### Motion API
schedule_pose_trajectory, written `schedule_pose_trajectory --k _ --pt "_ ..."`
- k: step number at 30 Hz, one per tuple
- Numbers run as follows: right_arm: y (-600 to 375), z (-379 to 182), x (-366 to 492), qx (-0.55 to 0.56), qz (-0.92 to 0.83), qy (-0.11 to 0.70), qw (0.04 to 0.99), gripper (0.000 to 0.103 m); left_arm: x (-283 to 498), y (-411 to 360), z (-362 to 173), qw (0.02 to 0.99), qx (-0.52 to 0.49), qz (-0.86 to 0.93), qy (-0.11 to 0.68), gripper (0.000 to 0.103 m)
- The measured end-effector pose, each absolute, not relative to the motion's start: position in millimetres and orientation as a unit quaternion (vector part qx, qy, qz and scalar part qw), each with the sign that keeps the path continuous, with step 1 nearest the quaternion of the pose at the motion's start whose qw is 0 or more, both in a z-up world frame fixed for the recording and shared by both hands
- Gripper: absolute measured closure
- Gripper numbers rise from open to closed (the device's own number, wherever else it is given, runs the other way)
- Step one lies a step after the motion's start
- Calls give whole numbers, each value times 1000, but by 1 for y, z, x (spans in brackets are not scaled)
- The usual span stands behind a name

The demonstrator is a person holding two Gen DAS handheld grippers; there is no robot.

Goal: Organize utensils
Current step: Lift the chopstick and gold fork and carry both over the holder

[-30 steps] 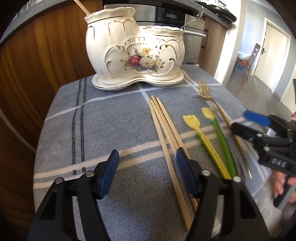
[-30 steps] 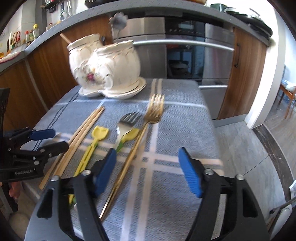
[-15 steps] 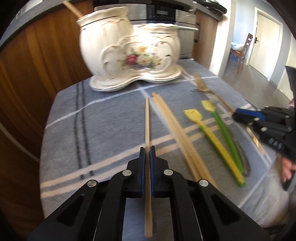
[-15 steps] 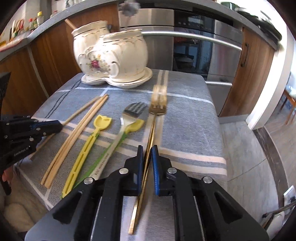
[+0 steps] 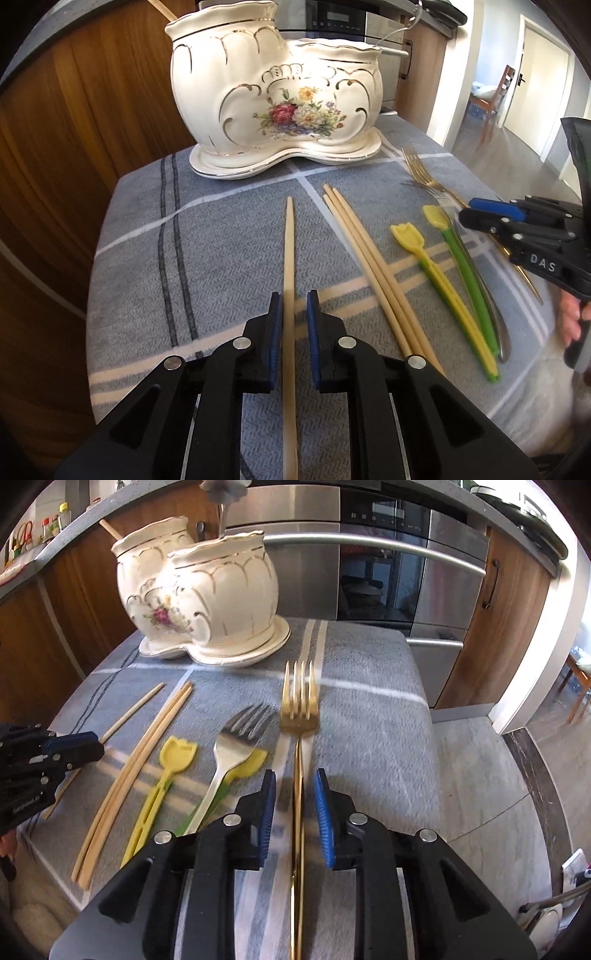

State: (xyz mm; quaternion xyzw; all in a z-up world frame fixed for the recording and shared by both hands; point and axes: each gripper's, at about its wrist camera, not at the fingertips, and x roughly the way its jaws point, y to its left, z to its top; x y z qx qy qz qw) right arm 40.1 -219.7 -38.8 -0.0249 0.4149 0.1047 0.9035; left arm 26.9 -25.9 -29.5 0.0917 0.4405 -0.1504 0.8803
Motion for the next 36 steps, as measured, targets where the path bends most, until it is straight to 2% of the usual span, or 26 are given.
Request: schedule_pose_trajectory --k 1,3,6,14,25,30,36 --pt "-218 -39 42 -30 106 413 904 84 29 -25 -30 882 90 -149 438 89" --pt "-217 -40 43 -35 108 408 906 97 31 -24 -31 886 88 -147 431 89" --pt "-219 -41 42 -25 111 400 910 97 34 -21 -33 893 92 -139 418 97" --pt "-231 -22 21 4 122 337 934 97 22 -13 -27 907 82 -157 382 97" --pt "-224 21 -23 -21 136 193 971 97 6 1 11 935 56 -169 308 97" --pt "-218 38 -43 -38 125 119 984 97 0 9 33 943 43 -174 280 97" --pt "-219 75 -31 -28 110 69 991 97 0 10 77 958 26 -185 216 97"
